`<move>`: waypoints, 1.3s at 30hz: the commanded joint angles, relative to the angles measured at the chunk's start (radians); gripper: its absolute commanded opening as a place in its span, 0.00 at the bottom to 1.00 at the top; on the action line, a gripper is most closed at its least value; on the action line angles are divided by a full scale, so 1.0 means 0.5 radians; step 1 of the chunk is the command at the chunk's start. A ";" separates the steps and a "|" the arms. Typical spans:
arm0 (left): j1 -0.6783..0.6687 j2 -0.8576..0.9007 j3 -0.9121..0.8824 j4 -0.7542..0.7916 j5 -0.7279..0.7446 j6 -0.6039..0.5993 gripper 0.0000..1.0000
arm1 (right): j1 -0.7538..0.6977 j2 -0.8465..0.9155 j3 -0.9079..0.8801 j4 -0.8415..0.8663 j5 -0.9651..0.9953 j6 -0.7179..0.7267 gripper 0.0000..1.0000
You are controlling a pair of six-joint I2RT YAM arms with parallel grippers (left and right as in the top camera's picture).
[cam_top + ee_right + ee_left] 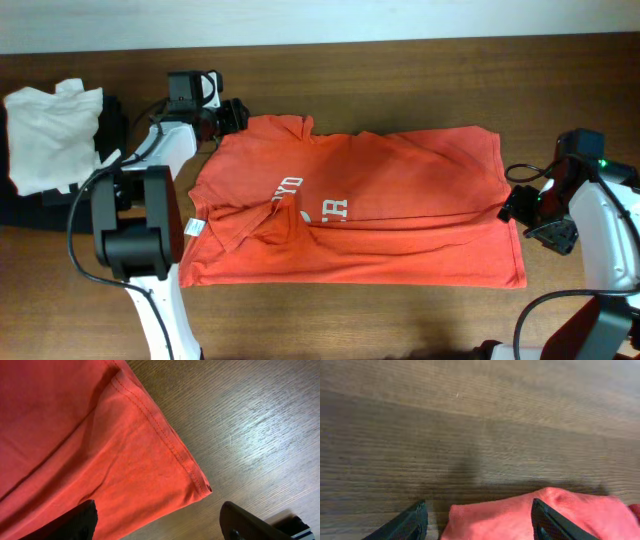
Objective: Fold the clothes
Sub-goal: 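Grasp the shirt's top edge with both grippers and fold it down toward the bottom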
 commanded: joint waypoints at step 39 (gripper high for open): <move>-0.004 -0.220 0.164 -0.734 0.096 -0.050 0.01 | 0.179 1.102 0.032 2.451 -0.278 -0.080 0.10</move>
